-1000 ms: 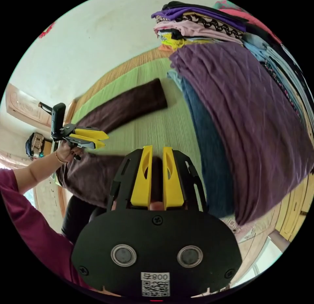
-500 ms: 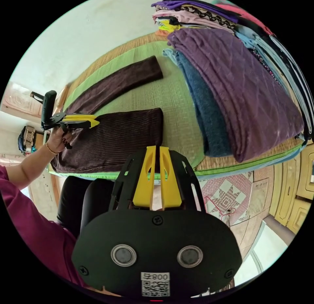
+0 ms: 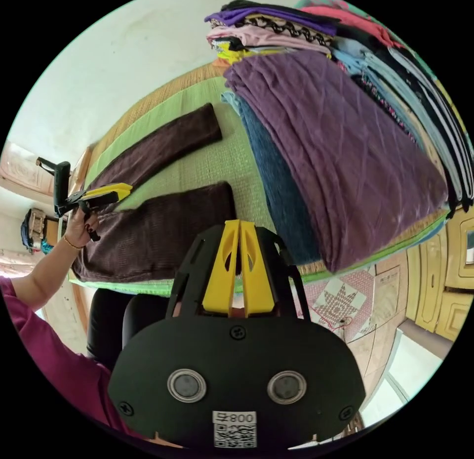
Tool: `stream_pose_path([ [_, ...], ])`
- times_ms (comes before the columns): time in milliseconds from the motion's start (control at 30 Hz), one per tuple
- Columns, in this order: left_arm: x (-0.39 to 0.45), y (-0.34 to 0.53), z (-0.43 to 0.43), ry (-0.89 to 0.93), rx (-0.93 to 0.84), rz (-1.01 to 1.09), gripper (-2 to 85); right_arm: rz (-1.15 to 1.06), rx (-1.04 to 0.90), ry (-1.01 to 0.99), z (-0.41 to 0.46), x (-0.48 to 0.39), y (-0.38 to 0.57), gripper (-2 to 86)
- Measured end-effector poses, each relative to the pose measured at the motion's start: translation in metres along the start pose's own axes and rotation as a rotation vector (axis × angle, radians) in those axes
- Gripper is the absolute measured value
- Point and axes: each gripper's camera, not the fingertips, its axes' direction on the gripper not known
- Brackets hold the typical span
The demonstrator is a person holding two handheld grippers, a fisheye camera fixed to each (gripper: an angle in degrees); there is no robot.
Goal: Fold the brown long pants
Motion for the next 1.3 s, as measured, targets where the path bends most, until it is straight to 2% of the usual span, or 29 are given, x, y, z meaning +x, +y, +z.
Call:
stream_pose_path([
  [133, -0.029, 0.027, 0.016, -0.103, -0.024, -0.050, 8.1, -0.082, 0.071, -0.017, 0.000, -0.045, -0.056, 7.3],
  [233, -0.036, 0.053, 0.042, -0.153, -0.076, -0.044, 7.4, -0.128, 0.093, 0.016, 0.013, -0.080, -0.115, 7.7],
  [333, -0.033, 0.078, 0.059, -0.216, -0.054, -0.020, 5.3, -0.124, 0.054, 0.029, 0.037, -0.104, -0.167, 7.1],
  [433, -0.034, 0.100, 0.078, -0.212, -0.058, -0.015, 3.6, -0.109, -0.025, 0.014, 0.059, -0.123, -0.197, 5.9],
  [633, -0.041, 0.148, 0.117, -0.104, -0.024, -0.026, 2.5, -0.148, -0.049, 0.077, 0.035, -0.159, -0.225, 2.4],
  [800, -0.049, 0.193, 0.153, -0.113, -0.016, -0.054, 2.4, -0.171, -0.081, 0.163, 0.028, -0.214, -0.248, 2.0],
  [900, -0.061, 0.243, 0.148, -0.025, 0.082, -0.105, 2.0, -0.160, -0.060, 0.198, 0.017, -0.248, -0.256, 0.7],
  [1033, -0.080, 0.354, 0.119, -0.049, 0.204, -0.213, 1.5, -0.160, -0.022, 0.237, -0.006, -0.290, -0.255, -0.1],
  [1133, -0.100, 0.456, 0.094, -0.169, 0.254, -0.362, 1.2, -0.232, 0.005, 0.084, -0.022, -0.348, -0.243, -0.1],
  [1200, -0.113, 0.520, 0.083, -0.236, 0.263, -0.485, 0.9, -0.368, -0.021, -0.068, -0.020, -0.426, -0.232, 0.0],
  [1300, -0.131, 0.620, 0.080, -0.345, 0.251, -0.684, 0.4, -0.540, -0.086, -0.179, -0.005, -0.545, -0.218, 0.0],
])
